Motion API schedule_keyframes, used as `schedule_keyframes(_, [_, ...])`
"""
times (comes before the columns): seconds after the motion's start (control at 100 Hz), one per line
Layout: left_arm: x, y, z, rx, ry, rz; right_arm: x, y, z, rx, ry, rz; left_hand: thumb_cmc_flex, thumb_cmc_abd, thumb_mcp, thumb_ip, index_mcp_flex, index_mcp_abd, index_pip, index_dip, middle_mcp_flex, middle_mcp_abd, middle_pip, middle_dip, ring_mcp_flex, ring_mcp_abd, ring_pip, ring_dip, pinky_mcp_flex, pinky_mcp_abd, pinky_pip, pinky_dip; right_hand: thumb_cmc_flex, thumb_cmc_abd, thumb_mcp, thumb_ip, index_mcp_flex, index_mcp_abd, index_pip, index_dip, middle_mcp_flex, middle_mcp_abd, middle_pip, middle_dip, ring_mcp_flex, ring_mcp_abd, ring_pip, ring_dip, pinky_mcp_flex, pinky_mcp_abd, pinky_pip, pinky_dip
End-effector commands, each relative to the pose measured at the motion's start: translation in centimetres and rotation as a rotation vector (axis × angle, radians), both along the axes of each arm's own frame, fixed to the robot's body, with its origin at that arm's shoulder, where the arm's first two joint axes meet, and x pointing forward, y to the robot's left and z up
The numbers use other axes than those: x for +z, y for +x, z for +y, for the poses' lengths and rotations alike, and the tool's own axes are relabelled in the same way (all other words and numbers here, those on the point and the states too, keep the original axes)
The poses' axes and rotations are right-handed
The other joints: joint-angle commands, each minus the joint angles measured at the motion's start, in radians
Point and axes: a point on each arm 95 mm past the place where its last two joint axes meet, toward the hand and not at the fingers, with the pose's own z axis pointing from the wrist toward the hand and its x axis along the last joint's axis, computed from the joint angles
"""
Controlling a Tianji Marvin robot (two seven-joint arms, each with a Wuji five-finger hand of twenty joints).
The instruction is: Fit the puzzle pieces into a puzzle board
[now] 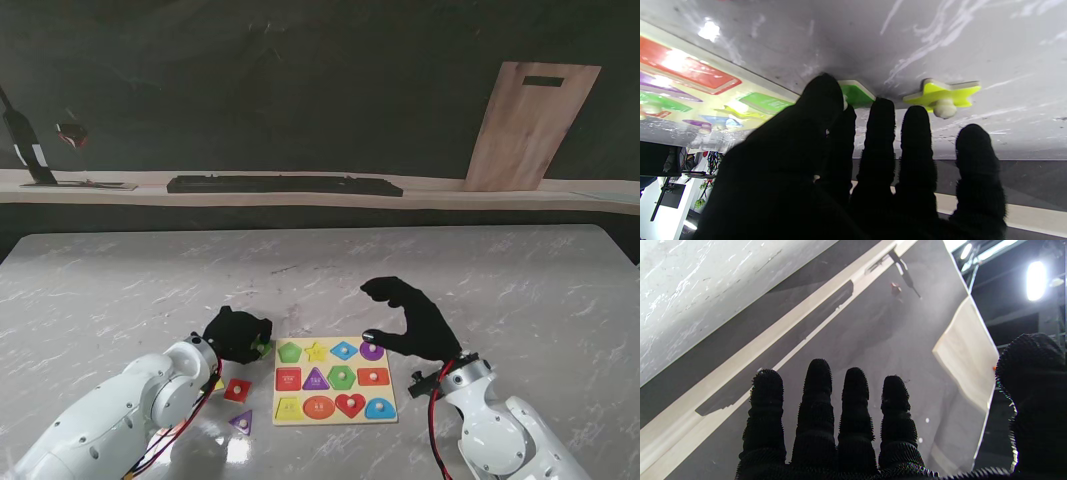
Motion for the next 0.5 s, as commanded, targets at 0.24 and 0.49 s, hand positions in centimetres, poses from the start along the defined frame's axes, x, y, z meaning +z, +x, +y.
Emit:
schedule_keyframes(0.24, [-0.28, 0.08, -0.19, 0.003, -0.002, 0.006, -0.18, -0.10, 0.31, 0.004, -0.001, 0.007, 0.088, 0.024, -0.012, -0.038, 0.071, -0.043, 0.081, -0.028, 0.150, -0.016, -0.126, 0.067, 0.076, -0.043, 0.051, -0.023, 0.036, -0.242, 0.055, 0.031, -0.015, 0.011, -0.019, 0.008, 0.019, -0.031, -0.021, 0.011, 0.015, -0.018, -0.017, 0.001, 0.020, -0.013, 0.004, 0.020, -0.016, 0.011, 0.011, 0.019])
schedule_keyframes(0.49, [-0.48, 0.02, -0.33, -0.006, 0.017, 0.053, -0.10, -0.11, 0.27, -0.005, -0.002, -0.001, 0.084, 0.057, -0.036, -0.035, 0.091, 0.001, 0.065, -0.046, 0.137, 0.019, -0.104, 0.048, 0.074, -0.025, 0.050, -0.025, 0.030, -0.221, 0.049, 0.032, -0.017, 0.013, -0.018, 0.007, 0.027, -0.037, -0.018, 0.014, 0.018, -0.015, -0.016, 0.001, 0.024, -0.013, 0.007, 0.022, -0.015, 0.011, 0.011, 0.022])
